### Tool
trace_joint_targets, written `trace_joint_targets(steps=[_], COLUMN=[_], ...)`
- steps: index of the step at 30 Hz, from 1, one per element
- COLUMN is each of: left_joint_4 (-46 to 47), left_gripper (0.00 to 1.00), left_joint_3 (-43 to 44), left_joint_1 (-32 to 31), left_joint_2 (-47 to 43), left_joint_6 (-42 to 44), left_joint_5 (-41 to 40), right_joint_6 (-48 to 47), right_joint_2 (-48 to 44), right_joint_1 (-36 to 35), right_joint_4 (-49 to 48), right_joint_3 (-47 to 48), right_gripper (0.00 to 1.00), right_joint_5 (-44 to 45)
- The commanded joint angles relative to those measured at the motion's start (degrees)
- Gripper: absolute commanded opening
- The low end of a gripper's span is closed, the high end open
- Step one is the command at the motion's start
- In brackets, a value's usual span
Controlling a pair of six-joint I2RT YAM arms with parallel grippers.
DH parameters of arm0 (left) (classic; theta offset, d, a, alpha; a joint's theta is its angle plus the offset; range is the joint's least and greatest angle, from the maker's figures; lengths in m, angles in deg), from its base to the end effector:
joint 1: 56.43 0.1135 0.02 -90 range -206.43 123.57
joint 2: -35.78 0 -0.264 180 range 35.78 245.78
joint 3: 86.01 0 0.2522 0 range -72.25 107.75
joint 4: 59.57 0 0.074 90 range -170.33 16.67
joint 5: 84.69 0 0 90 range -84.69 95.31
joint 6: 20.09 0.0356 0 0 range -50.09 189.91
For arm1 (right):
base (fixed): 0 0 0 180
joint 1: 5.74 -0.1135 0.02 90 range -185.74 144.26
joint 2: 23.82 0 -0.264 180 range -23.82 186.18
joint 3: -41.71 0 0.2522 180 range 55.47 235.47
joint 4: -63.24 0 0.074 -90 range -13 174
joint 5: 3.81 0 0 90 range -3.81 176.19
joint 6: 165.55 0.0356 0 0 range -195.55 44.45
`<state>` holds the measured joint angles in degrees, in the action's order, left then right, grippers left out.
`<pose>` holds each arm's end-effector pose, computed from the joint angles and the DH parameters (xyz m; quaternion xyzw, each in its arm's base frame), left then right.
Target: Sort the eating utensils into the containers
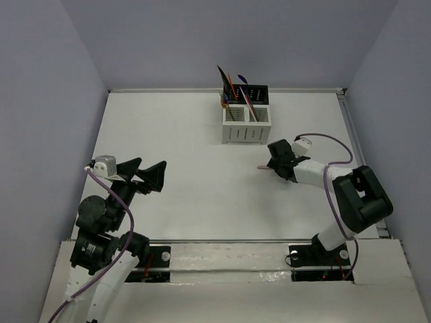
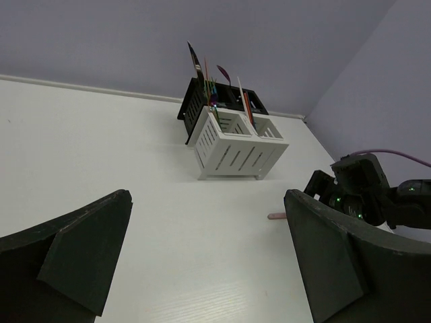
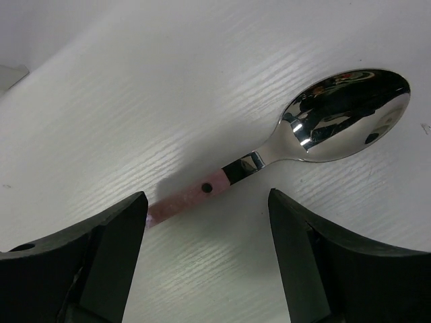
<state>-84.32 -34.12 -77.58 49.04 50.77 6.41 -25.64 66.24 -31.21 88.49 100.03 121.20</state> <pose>0.0617 -0.0246 0.3578 0.0184 0.6162 -0.2767 0.7371 0.2715 0.1067 0.1583 0.2771 0.8756 -0.0626 0.3907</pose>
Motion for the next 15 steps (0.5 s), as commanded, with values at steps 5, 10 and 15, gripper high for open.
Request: trace_joint_targets(steps=[5,10,15], left_joint_4=[2.5,2.5,2.5], left_gripper=[0.99,0.99,0.99], left_joint_3=[-0.2,-0.2,-0.2], left_joint_1=[0.3,0.3,0.3], left_joint_2=[0.0,0.0,0.1], left_joint_6=[0.2,0.2,0.1], left_joint_5=[0.8,0.9,1.0], right_joint_6=[-0.9,-2.2,-2.8], right_joint_2=[2.0,-0.7,-0.3], right_joint_1=[0.2,0.2,1.3], right_joint_4=[-0.9,-2.3,-2.2], right_joint_3=[3.4,2.0,2.4], right_gripper=[0.77,0.83,0.84], right_joint_5=[3.8,3.8,3.5])
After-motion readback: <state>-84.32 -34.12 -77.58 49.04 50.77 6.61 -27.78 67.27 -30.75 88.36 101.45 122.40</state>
